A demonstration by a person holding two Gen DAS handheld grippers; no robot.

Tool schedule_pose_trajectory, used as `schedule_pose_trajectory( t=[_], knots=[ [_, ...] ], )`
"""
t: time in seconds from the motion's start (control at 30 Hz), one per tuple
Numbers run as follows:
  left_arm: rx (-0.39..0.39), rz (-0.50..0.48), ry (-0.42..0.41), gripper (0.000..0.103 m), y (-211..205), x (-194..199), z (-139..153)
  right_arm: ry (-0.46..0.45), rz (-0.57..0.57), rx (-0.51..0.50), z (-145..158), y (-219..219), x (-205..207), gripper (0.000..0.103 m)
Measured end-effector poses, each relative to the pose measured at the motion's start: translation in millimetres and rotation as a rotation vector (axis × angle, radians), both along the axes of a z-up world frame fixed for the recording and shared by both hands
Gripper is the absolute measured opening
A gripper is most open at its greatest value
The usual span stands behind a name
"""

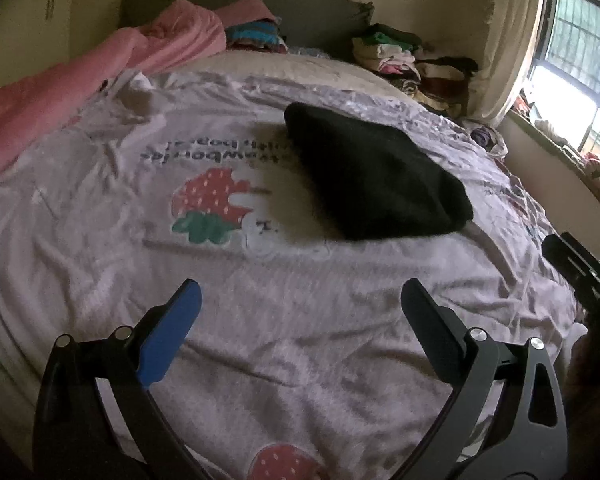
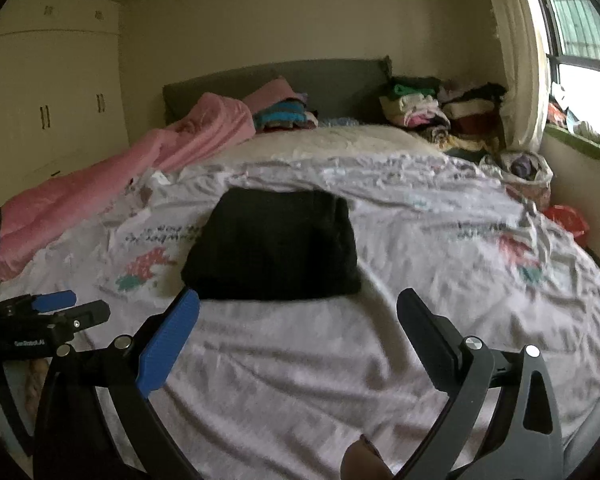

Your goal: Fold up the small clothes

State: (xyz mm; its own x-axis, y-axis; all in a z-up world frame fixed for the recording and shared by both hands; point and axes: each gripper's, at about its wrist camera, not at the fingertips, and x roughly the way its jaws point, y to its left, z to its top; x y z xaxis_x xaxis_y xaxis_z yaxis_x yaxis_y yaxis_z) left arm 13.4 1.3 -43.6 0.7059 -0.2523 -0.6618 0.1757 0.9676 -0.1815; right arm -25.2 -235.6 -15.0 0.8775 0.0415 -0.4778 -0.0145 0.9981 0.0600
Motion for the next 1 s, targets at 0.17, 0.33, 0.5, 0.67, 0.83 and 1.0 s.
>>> schedule_pose_trajectory(
  t=[0.17, 0.33, 0.5, 0.67, 0.83, 1.0],
  knots=[
    [-0.004, 0.001, 0.010, 0.094, 1.7, 1.2, -7.4, 0.039, -0.014, -0.013, -16.3, 8.4, 2.7, 0.099],
    [-0.008, -0.009, 0.014, 0.094, 1.0, 0.2, -10.7, 0.073, -0.011, -0.039, -25.7, 15.3, 4.2, 0.099],
    [-0.005, -0.008, 0.010, 0.094, 0.4, -1.1, -10.6, 0.085, -0.014, -0.053, -29.2, 16.4, 2.8, 0.099],
    [0.005, 0.000, 0.009, 0.094, 0.4, -0.5, -9.5, 0.092, -0.020, -0.049, -30.3, 14.0, 2.0, 0.099],
    [0.013, 0.004, 0.006, 0.094, 0.2, -0.6, -8.4, 0.096, -0.022, -0.052, -30.2, 12.8, 1.2, 0.099],
    [0.030, 0.012, 0.009, 0.094, -0.1, 0.1, -8.0, 0.096, -0.020, -0.053, -29.7, 13.7, 1.4, 0.099]
  ],
)
